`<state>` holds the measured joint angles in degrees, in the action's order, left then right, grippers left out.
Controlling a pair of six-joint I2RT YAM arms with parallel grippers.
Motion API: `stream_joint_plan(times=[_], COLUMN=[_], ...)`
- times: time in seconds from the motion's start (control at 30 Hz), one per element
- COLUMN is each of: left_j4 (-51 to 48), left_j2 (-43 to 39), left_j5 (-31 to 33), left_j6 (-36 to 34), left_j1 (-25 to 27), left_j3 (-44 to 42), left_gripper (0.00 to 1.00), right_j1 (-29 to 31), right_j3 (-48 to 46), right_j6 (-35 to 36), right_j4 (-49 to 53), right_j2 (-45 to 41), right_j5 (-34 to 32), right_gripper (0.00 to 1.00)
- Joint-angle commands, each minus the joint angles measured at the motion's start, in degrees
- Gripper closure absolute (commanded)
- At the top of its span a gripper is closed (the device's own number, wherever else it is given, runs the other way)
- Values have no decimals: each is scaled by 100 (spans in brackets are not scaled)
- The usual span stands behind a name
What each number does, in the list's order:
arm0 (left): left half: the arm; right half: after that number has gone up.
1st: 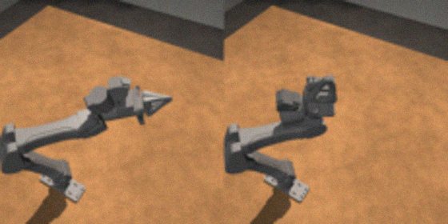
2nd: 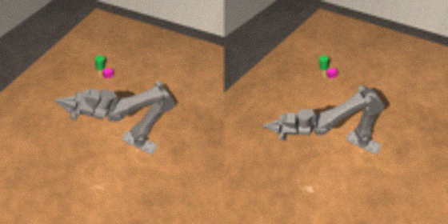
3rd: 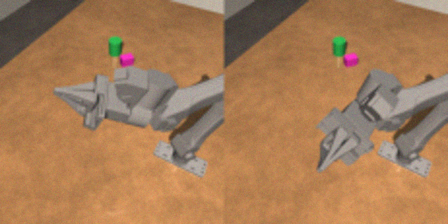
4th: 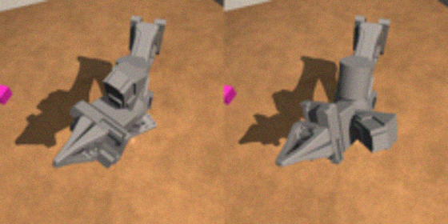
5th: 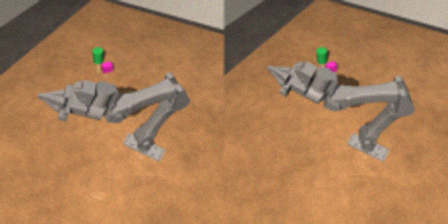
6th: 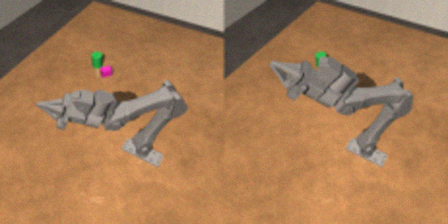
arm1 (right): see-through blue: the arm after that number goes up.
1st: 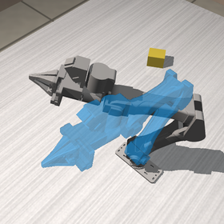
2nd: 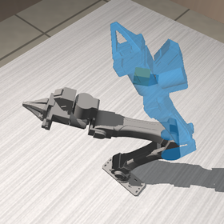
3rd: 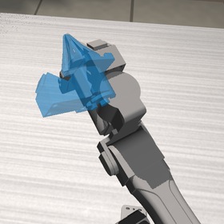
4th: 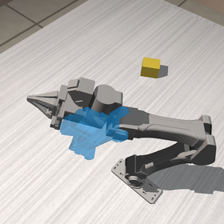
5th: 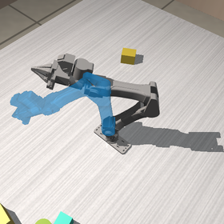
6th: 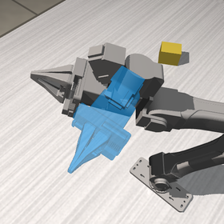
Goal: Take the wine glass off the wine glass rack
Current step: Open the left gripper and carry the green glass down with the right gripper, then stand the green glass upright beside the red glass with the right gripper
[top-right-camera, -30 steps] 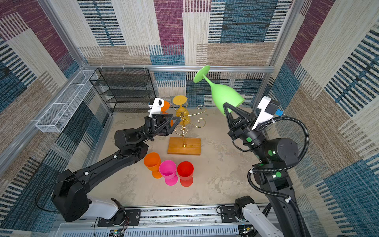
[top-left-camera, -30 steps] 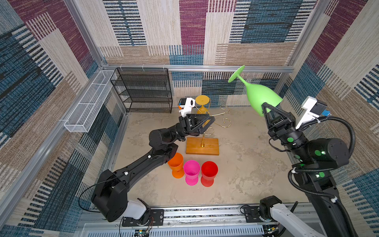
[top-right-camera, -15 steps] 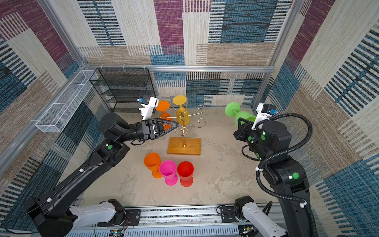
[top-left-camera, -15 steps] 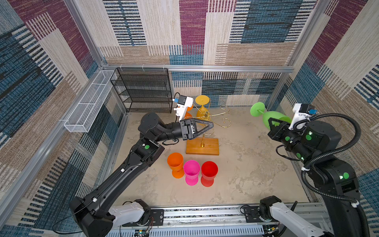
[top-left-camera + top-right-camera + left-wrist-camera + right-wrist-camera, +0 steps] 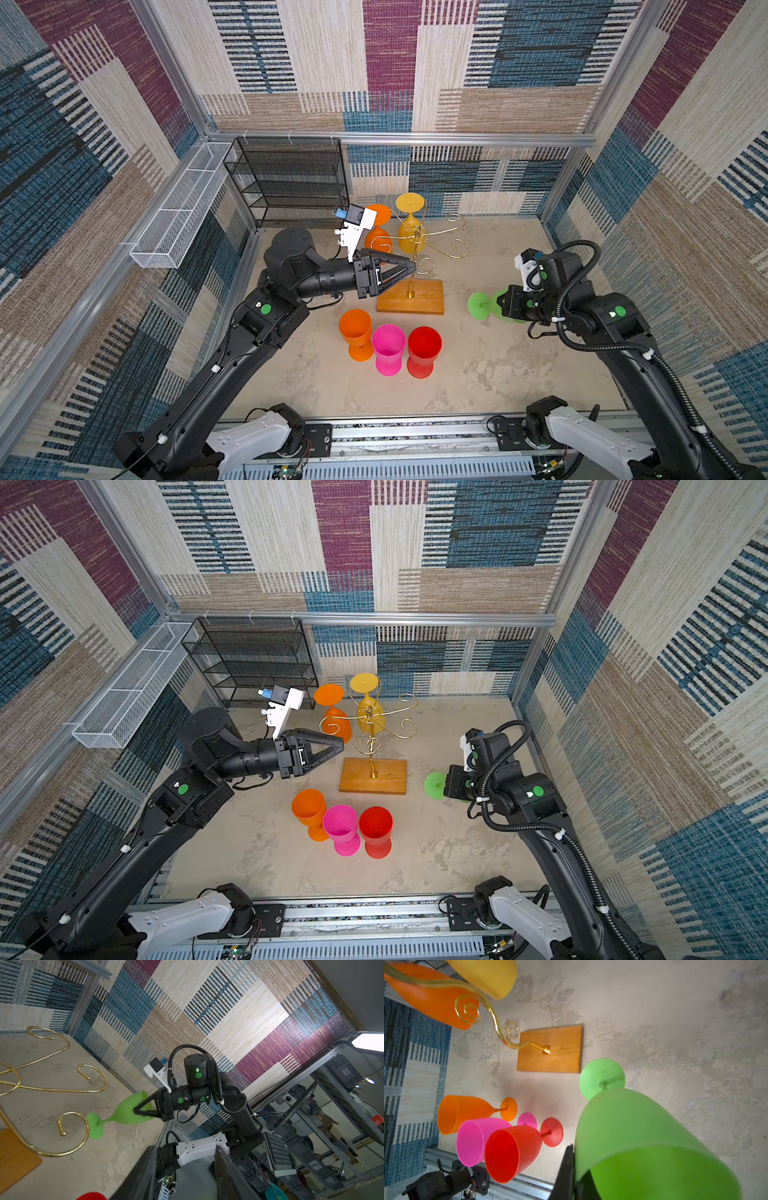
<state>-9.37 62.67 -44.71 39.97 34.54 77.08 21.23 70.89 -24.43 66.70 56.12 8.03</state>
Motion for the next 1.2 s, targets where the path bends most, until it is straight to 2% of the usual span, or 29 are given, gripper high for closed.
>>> stream_joint_plan(times=[0.0, 0.17, 0.37, 0.7, 1.17], left_j4=[-180, -159, -119, -126, -144], left_j2=[-27, -10, 1, -45, -84], left_j5=[38, -3, -78, -141, -190], left_j6=[-288, -262, -200, -200, -165], left_j1=[-77, -191, -264, -357, -490], left_j3=[44, 36, 27, -9, -83], left_gripper=[52, 51, 51, 51, 52], right_j1=[468, 1337, 1913, 2007, 2050], right_j3=[-115, -146, -290, -593, -438], right_j6=[-211, -487, -607, -669, -537], right_j4=[164, 264, 57, -460, -579], right_j2=[116, 461, 866, 1140, 1558], right_j5=[205, -66, -216, -389, -582], right_gripper=[100, 100, 100, 100, 100])
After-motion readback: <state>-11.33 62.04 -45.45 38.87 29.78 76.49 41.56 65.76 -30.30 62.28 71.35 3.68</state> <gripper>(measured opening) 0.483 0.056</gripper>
